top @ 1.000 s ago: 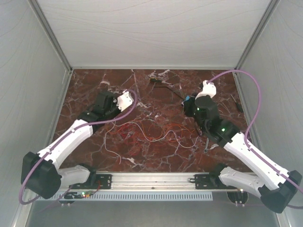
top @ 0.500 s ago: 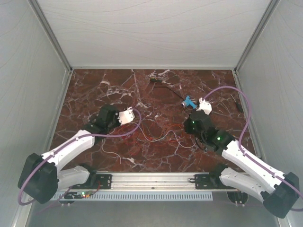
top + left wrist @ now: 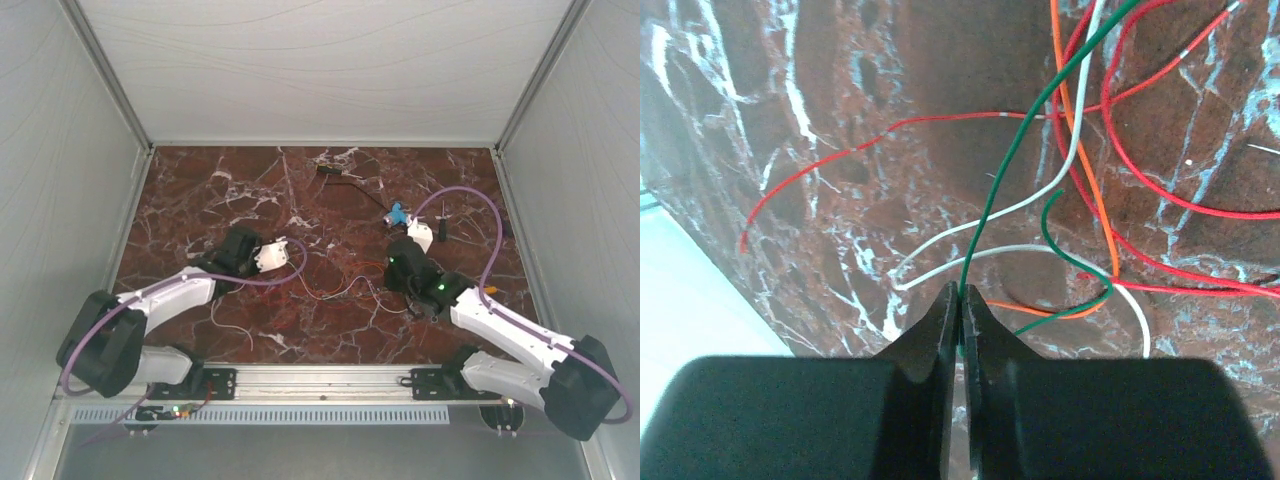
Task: Zip-tie the wires
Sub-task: Straighten the cable at the center of the board.
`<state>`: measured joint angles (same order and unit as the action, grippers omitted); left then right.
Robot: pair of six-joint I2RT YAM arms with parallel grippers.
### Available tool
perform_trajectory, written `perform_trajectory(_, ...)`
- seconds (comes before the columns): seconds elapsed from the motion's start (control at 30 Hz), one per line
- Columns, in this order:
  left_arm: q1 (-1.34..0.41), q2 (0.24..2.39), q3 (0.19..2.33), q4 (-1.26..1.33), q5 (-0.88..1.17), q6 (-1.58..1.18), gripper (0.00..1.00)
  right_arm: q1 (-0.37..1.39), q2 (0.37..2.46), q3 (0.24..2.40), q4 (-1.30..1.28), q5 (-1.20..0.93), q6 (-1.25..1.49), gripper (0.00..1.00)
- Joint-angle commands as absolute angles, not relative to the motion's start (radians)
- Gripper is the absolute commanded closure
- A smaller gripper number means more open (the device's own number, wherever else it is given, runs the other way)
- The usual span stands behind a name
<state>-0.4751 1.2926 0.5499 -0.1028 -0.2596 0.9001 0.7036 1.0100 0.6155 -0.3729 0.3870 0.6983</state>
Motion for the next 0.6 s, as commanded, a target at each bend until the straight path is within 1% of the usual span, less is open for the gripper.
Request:
perform_trajectory(0.0, -0.480, 1.349, 0.608, -0.085, -0.290, 0.859, 1.00, 0.699, 1.051, 0.608, -0.323, 0.407, 0.717, 1.00)
perform_trajectory(0.17, -0.479, 1.405, 0.624, -0.090, -0.307, 0.834, 1.00, 0.687, 1.107, 0.603, -0.299, 0.424, 0.706, 1.00)
perform_trajectory(0.33, -0.480, 1.450, 0.658, -0.113, -0.308, 0.789, 1.00, 0.673, 1.158, 0.609, -0.283, 0.400, 0.684, 0.93)
perform_trajectory(0.57, -0.480, 1.462, 0.680, -0.135, -0.301, 0.756, 0.99, 0.671, 1.179, 0.662, -0.322, 0.381, 0.623, 0.62)
